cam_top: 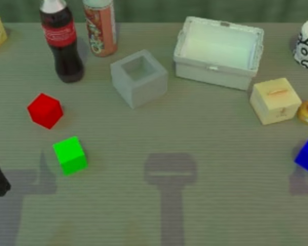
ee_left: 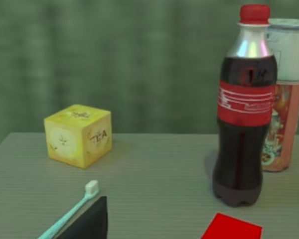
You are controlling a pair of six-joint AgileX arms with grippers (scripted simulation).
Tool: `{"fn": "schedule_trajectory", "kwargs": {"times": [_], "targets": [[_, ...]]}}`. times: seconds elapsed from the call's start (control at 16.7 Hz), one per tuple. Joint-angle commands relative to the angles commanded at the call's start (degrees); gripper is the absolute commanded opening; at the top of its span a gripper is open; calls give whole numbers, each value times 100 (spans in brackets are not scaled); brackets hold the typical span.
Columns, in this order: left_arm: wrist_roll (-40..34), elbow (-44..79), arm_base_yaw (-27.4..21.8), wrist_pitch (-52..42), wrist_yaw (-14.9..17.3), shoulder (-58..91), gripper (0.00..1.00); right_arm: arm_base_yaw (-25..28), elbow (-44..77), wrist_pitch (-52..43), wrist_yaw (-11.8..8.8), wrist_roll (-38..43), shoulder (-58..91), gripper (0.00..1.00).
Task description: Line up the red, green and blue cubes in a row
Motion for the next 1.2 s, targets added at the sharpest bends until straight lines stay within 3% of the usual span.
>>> {"fn": "schedule_trajectory", "kwargs": {"times": [0.3, 0.54, 1.2], "targets": [[80, 348, -30, -241, 12, 350, 100, 0, 0, 0, 0, 0, 0, 100], [345, 1622, -96, -1047, 19, 1660, 100, 0, 0, 0, 0, 0, 0, 100], [1535, 7156, -358, -4668, -10, 8549, 100, 0, 0, 0, 0, 0, 0, 100]]}}
